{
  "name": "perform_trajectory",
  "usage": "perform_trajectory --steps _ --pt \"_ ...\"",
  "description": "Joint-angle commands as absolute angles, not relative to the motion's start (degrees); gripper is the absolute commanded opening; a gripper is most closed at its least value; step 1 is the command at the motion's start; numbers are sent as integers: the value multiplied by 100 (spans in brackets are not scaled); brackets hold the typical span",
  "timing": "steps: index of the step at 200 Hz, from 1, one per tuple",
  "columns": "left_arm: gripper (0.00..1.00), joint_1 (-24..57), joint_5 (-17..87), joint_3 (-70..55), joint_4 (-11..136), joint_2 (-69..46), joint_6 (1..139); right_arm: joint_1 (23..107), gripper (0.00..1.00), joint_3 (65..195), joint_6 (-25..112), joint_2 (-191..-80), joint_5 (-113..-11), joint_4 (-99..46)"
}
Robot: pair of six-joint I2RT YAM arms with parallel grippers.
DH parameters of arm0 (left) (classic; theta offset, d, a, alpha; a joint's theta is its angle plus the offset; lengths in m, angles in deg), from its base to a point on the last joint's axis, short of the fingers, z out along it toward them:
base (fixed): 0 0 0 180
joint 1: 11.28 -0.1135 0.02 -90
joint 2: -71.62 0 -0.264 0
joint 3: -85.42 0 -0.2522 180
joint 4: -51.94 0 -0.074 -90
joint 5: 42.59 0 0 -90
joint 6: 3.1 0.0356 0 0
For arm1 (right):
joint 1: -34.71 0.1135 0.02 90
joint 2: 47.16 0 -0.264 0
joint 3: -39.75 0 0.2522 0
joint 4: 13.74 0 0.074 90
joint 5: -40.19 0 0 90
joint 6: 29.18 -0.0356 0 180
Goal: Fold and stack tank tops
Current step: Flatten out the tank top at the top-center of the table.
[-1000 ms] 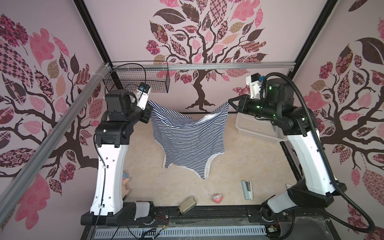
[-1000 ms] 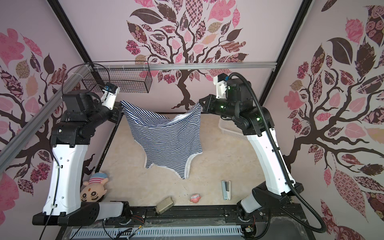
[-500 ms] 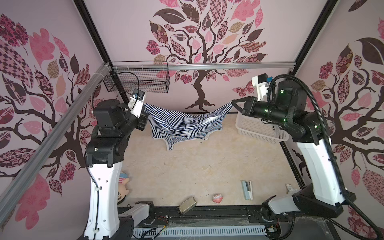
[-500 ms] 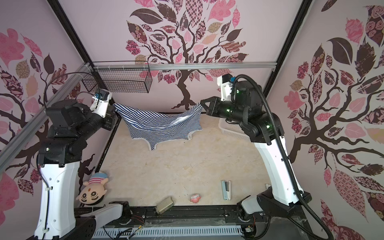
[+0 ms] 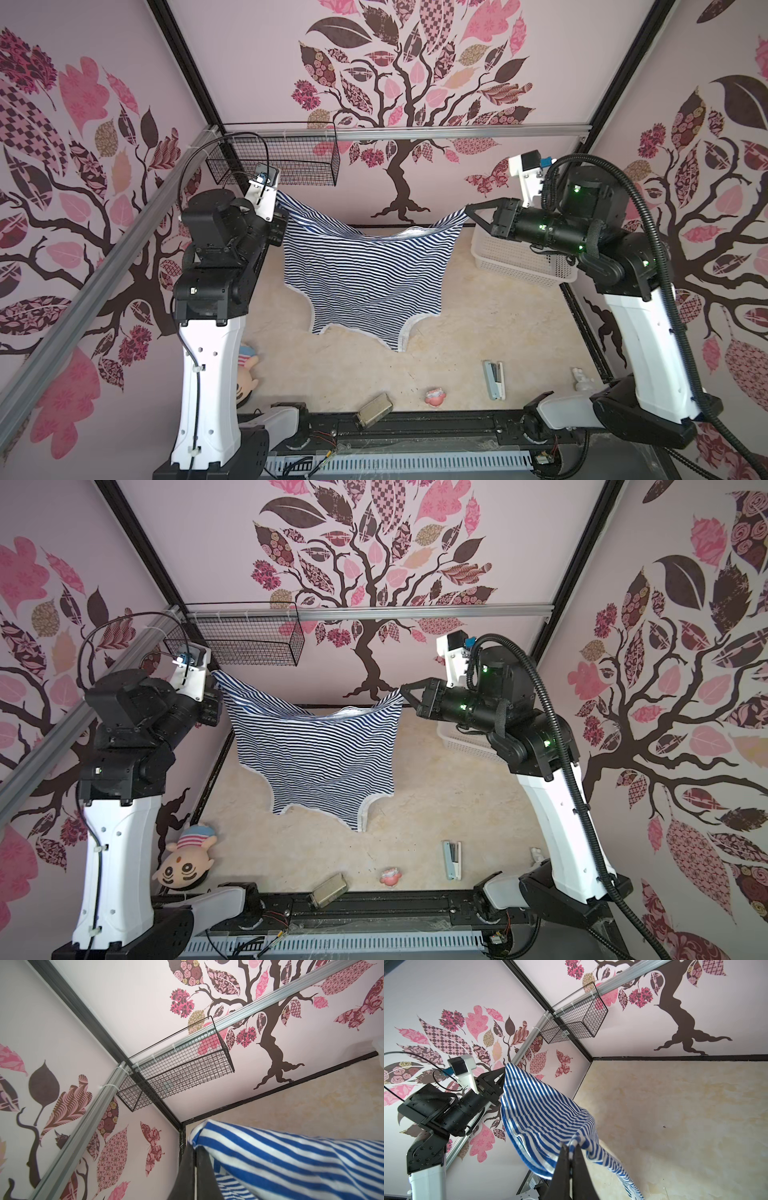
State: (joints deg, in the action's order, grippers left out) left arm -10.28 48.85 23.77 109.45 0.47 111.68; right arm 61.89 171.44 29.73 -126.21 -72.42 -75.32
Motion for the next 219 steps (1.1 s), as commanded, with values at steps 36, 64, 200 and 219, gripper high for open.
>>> perform_trajectory --steps 36,64,200,219 --pt "0 -1042 4271 2171 10416 -1515 11159 6088 0 15903 2926 -13369 -7199 -6688" --pt "0 -972 4146 2410 10017 -2578 11226 5632 0 15522 2841 -14054 -7567 -5936" --pt "48 -159 5436 6513 10388 -6584 11082 5071 64 17559 2531 -16707 -5831 -6150" --pt "52 -197 5767 6273 10210 -6374 10974 5073 71 17295 2517 -16530 -5509 -6147"
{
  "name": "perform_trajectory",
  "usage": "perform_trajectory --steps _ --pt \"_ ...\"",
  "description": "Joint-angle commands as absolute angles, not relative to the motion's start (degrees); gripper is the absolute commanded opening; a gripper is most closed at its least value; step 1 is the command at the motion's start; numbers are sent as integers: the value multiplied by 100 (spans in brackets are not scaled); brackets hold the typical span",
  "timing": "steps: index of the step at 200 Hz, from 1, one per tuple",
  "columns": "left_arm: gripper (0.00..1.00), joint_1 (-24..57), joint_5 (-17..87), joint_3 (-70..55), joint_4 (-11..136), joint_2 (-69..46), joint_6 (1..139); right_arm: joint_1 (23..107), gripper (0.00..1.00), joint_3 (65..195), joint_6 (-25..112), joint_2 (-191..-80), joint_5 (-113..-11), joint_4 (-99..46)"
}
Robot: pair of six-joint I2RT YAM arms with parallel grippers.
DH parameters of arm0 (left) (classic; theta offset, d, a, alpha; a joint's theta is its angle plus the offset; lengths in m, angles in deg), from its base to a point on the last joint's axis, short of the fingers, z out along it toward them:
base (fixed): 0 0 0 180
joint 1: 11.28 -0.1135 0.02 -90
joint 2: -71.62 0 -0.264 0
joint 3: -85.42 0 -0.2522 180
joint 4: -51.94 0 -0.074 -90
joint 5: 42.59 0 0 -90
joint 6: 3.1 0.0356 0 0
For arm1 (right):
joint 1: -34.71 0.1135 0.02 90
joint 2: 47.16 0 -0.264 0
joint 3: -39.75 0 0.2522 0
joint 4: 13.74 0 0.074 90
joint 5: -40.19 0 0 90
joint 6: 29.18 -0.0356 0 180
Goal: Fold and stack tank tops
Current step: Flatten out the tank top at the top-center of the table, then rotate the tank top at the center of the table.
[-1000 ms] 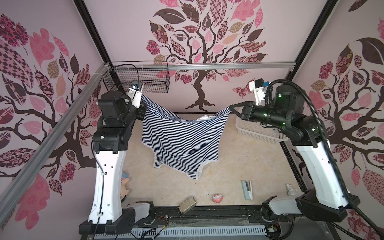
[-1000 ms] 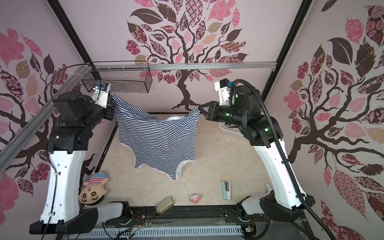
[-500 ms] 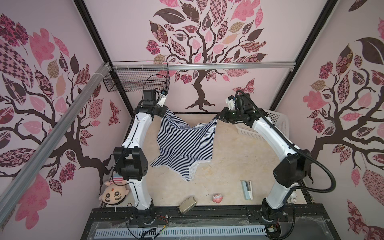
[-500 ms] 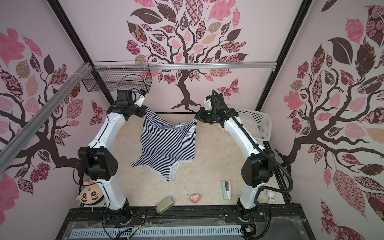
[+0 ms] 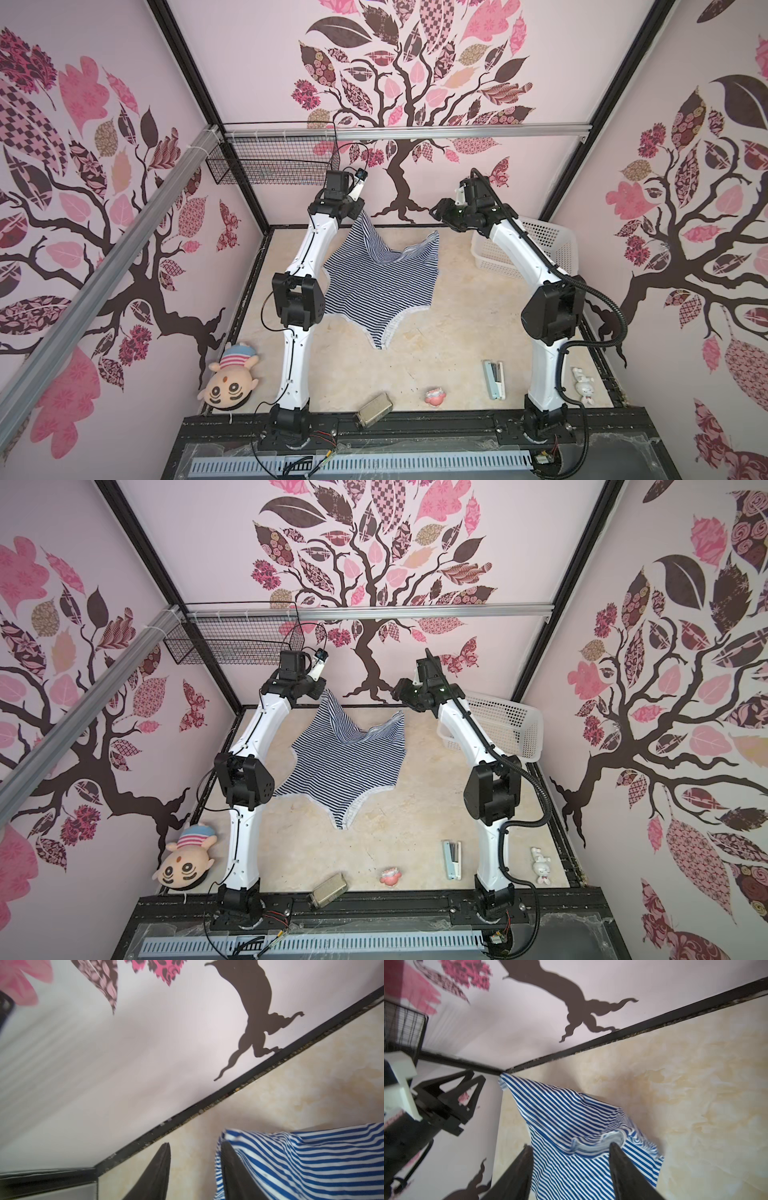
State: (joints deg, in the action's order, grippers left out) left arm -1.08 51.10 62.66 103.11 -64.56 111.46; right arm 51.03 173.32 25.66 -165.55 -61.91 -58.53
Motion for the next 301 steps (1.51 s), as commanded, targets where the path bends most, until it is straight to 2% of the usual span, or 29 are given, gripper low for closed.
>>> perform_trajectory --steps 1,29,46,80,119,151,185,243,282,301 --pt "52 -197 5782 6241 10196 -6343 10970 5072 71 17260 2520 -16512 -5504 -6136" --pt "54 -226 5561 4735 10156 -5193 10948 5252 77 16208 2715 -15841 -5855 -5653" --pt "54 -178 5052 3358 10272 -4246 11002 5566 77 15898 2979 -15647 -6078 -5796" --pt "54 190 4711 518 10117 -2535 11362 6228 75 15305 3390 -15583 -6423 -5920" --pt "54 375 4355 -976 10139 -2006 11419 6545 71 14858 3615 -15878 -6354 -5737" --pt "53 448 4363 -1021 10201 -2444 11346 6543 58 14656 3661 -16179 -6467 -5608" --pt "51 467 4394 -378 10693 -3384 11203 6539 52 14400 3569 -16487 -6347 -5472" --pt "50 464 5010 41 11013 -4334 11221 6547 48 14059 3446 -16845 -6452 -5323" --pt "50 448 5603 265 10905 -4796 11314 6555 48 13394 3224 -16560 -6443 -5053" --pt "50 394 6023 801 10990 -5179 11251 6603 48 13040 3029 -16341 -6504 -4903"
